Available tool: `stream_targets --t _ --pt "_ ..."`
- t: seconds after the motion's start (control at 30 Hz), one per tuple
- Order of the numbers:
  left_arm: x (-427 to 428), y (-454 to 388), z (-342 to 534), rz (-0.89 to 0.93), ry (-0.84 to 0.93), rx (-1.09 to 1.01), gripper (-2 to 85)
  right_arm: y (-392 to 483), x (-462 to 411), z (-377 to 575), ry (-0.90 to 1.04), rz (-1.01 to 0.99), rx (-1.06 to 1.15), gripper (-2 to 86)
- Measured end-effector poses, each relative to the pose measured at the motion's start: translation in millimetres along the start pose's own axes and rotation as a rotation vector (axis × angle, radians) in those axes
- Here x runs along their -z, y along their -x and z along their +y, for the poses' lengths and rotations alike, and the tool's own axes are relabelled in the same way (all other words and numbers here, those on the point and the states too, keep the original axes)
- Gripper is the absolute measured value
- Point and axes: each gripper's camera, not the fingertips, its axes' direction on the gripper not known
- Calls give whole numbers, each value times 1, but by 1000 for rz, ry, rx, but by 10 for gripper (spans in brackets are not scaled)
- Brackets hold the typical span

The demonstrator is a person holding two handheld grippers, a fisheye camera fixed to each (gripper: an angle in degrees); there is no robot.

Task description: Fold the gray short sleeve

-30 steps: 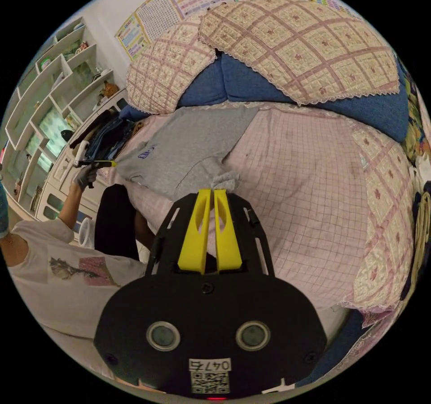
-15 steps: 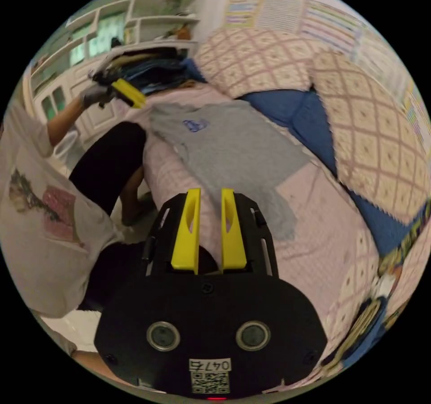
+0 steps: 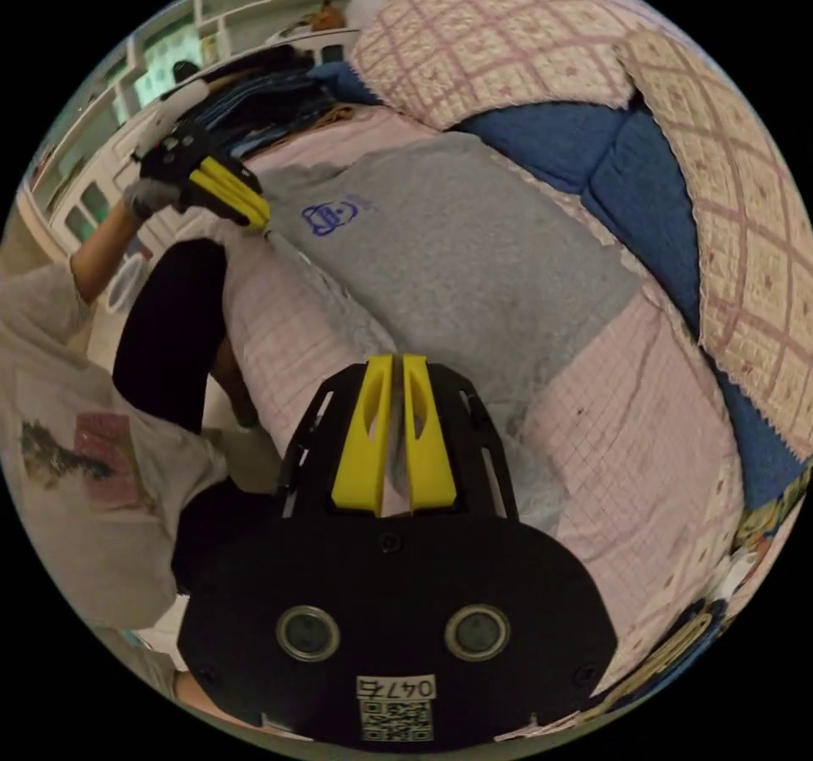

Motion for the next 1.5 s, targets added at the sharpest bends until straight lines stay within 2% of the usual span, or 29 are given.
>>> stream_targets --t 0.1,0.17,0.33,0.4,0.47,0.67,0.83,1.0,1.23,1.4,1.5 --pt "11 32 -2 73 -26 93 40 -18 -15 -3 13 -71 -95 14" --pt "25 41 7 73 -63 137 52 -19 -13 9 -45 -104 -149 15" --pt "78 28 55 -68 -174 159 50 3 14 52 -200 7 -250 6" --pt "96 3 69 -35 -217 99 45 26 20 60 -232 34 -208 7" --pt "105 -23 72 -24 -231 22 46 66 24 61 -270 26 -65 12" --pt "118 -95 62 -184 -182 -172 69 130 12 53 -176 160 193 45" --pt "114 -119 52 -235 -121 -207 79 152 6 62 -115 248 330 49" --pt "119 -124 54 -314 -90 -190 17 163 4 72 -64 351 421 39" --pt "146 -103 63 -222 -100 -164 -7 163 14 89 -29 390 523 3" --pt "175 -73 85 -69 -122 -173 -8 149 48 116 -56 264 478 0" --pt "186 -53 99 49 -118 -185 -8 124 68 134 -66 133 379 0"
